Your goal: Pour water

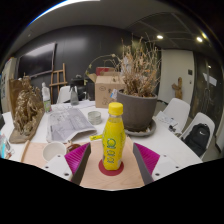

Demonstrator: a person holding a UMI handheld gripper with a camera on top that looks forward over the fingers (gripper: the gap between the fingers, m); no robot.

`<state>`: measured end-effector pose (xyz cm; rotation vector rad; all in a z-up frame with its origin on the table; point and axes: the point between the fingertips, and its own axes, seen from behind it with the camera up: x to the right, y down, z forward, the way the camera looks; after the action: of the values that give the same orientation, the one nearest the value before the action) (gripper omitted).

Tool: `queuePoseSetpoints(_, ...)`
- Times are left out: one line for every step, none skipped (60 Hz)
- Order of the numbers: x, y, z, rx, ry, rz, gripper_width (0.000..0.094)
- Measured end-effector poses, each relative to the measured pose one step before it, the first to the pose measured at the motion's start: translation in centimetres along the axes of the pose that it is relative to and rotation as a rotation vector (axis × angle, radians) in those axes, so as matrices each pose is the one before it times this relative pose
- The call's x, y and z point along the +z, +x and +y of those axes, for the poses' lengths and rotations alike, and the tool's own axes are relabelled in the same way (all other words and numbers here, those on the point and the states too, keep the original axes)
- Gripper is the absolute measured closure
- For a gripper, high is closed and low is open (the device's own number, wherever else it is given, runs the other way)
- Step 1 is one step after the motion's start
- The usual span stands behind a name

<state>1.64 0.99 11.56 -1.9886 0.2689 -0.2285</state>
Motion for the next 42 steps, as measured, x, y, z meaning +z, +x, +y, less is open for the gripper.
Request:
queuePoseSetpoints(-0.939, -0.203, -0.239, -0.0026, -0.00004, 0.00134, 0.0078)
queuePoseSetpoints(-0.769, -0.053, -0.287, -0.0036, -0.00195, -0.00044, 0.0078)
queuePoseSetpoints(-1.016, -0.225, -0.149, -0.0024, -0.00257, 0.00146, 0.0075)
queuePoseSetpoints(-1.071, -0.227, -0.136, -0.0006, -0.00244, 0.00221, 0.0076)
queuePoseSetpoints(-1.117, -0.217, -0.136, 0.0008, -0.00232, 0.00237, 0.0078)
queuePoseSetpoints(-1.187, -0.262, -0.084, 0.0013, -0.00331, 0.00120, 0.0077)
queuePoseSetpoints(-1.214, -0.335, -0.030, 0.0002, -0.00409, 0.00045, 0.0076)
queuePoseSetpoints(-1.165, -0.260, -0.111, -0.0016, -0.00383, 0.00134, 0.0075)
queuePoseSetpoints(-1.209, -0.212, -0.001, -0.0014, -0.00406, 0.00299, 0.0075)
queuePoseSetpoints(-1.243, -0.219, 0.069, -0.0011, -0.00526, 0.00424, 0.0074)
queuePoseSetpoints(-1.231, -0.294, 0.135, -0.0025, -0.00669, 0.00230, 0.0074)
queuePoseSetpoints(-1.225, -0.302, 0.126, -0.0043, -0.00644, 0.00094, 0.0074)
queuePoseSetpoints(-1.196, -0.321, 0.121, -0.0047, -0.00610, 0.00028, 0.0074)
queuePoseSetpoints(-1.194, -0.298, 0.120, -0.0035, -0.00455, 0.00028, 0.0076)
queuePoseSetpoints(-0.948, -0.220, 0.191, -0.0022, -0.00245, -0.00052, 0.0075)
queuePoseSetpoints(-1.453, -0.356, 0.029, -0.0047, -0.00035, -0.00015, 0.0075)
queuePoseSetpoints(-1.192, -0.370, 0.048, -0.0054, 0.00206, -0.00125, 0.0075)
queuePoseSetpoints(-1.171, -0.351, 0.074, -0.0052, 0.00122, -0.00116, 0.0075)
queuePoseSetpoints(-1.118, -0.350, 0.138, -0.0040, -0.00109, -0.00035, 0.0075)
queuePoseSetpoints(-1.101, -0.316, 0.172, -0.0042, -0.00309, -0.00058, 0.0074)
queuePoseSetpoints(-1.066, -0.329, 0.168, -0.0054, -0.00320, -0.00180, 0.0075)
queuePoseSetpoints(-1.004, -0.338, 0.166, -0.0059, -0.00314, -0.00221, 0.0074)
queuePoseSetpoints(-0.998, -0.320, 0.178, -0.0051, -0.00324, -0.00148, 0.0074)
queuePoseSetpoints(-0.960, -0.295, 0.189, -0.0035, -0.00245, -0.00096, 0.0074)
queuePoseSetpoints(-0.651, -0.386, 0.126, -0.0030, -0.00133, -0.00138, 0.0074)
queuePoseSetpoints(-1.051, -0.167, 0.166, -0.0037, -0.00058, -0.00276, 0.0075)
queuePoseSetpoints(-0.856, -0.266, 0.150, -0.0021, -0.00072, -0.00199, 0.0074)
queuePoseSetpoints(-0.788, -0.265, 0.148, 0.0000, -0.00059, -0.00179, 0.0075)
queuePoseSetpoints(-0.794, -0.272, 0.148, 0.0011, 0.00011, -0.00382, 0.0073)
queuePoseSetpoints(-0.753, -0.370, 0.123, -0.0001, 0.00167, -0.00583, 0.0072)
queuePoseSetpoints(-0.710, -0.304, 0.120, -0.0002, 0.00105, -0.00615, 0.0073)
queuePoseSetpoints(-0.697, -0.249, 0.172, 0.0006, -0.00098, -0.00379, 0.0075)
queuePoseSetpoints(-0.461, -0.273, 0.236, 0.0020, -0.00187, -0.00263, 0.0077)
queuePoseSetpoints(-0.602, -0.205, 0.178, 0.0015, -0.00100, -0.00272, 0.0076)
queuePoseSetpoints(-0.723, -0.215, 0.135, -0.0014, -0.00034, -0.00391, 0.0076)
queuePoseSetpoints(-0.532, -0.218, 0.144, -0.0022, 0.00115, -0.00423, 0.0075)
queuePoseSetpoints(-0.464, -0.138, 0.114, -0.0026, 0.00091, -0.00209, 0.0075)
queuePoseSetpoints(-0.415, -0.053, 0.121, -0.0026, 0.00100, 0.00101, 0.0077)
queuePoseSetpoints(-0.378, 0.008, 0.138, -0.0032, 0.00094, 0.00185, 0.0076)
queuePoseSetpoints(-0.335, 0.038, 0.114, -0.0043, 0.00131, 0.00177, 0.0076)
queuePoseSetpoints(-0.311, 0.074, 0.124, -0.0040, 0.00052, 0.00175, 0.0075)
queuePoseSetpoints(-0.240, 0.087, 0.133, -0.0007, -0.00001, -0.00007, 0.0077)
